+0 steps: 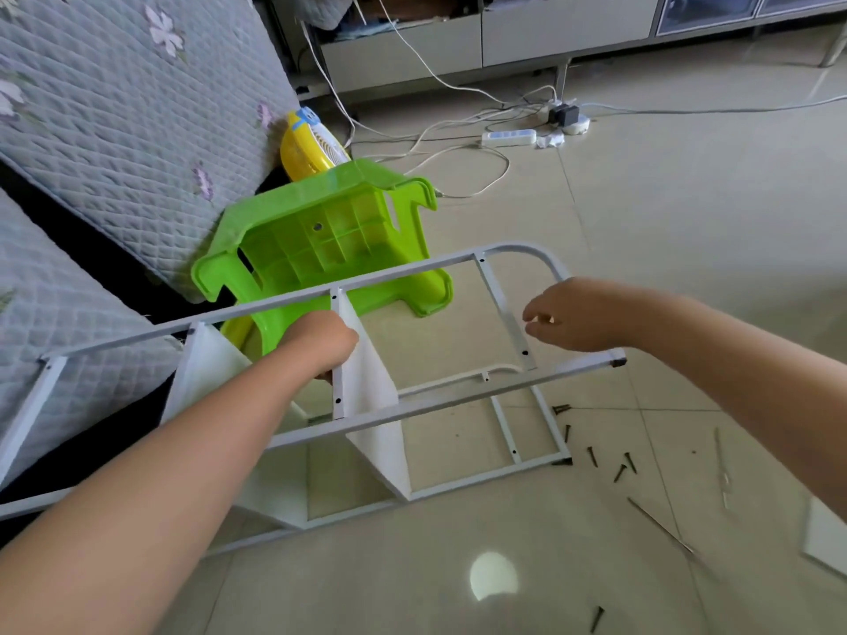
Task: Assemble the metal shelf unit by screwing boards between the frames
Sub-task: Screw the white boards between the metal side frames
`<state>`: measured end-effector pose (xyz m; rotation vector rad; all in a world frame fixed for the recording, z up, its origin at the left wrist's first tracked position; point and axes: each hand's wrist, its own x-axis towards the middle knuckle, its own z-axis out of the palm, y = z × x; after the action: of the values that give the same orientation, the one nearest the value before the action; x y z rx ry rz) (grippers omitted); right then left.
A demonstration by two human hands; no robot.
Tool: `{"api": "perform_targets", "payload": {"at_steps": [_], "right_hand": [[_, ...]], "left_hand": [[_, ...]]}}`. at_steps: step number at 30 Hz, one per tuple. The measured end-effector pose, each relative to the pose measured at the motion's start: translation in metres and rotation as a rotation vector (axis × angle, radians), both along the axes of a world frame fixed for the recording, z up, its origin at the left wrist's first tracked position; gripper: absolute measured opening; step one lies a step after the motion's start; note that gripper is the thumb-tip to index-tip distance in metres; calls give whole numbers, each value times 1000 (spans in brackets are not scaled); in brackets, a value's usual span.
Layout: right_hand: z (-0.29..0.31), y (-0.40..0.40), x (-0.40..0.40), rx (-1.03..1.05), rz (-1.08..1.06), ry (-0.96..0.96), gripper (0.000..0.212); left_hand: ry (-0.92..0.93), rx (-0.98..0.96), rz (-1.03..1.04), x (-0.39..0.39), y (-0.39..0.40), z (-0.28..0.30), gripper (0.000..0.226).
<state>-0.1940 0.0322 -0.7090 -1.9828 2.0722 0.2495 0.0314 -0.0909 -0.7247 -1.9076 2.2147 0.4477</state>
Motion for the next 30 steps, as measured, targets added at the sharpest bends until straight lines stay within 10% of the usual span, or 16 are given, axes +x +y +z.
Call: {"api": "perform_targets", "payload": {"at_steps": [11,18,24,30], "right_hand": [[5,18,4,-169,94,-107,71],[16,22,0,-545,-176,-374,24],[-29,59,-3,-323,-221,-506,20],[-53,86,6,-533,-605,-1077,17]], "left_hand": [[-83,79,25,32,32,23,37],[-152,10,15,29,51,28,30],[-224,-177,19,11,78,-1,28],[-176,-304,-21,21,92,-17,28]]}}
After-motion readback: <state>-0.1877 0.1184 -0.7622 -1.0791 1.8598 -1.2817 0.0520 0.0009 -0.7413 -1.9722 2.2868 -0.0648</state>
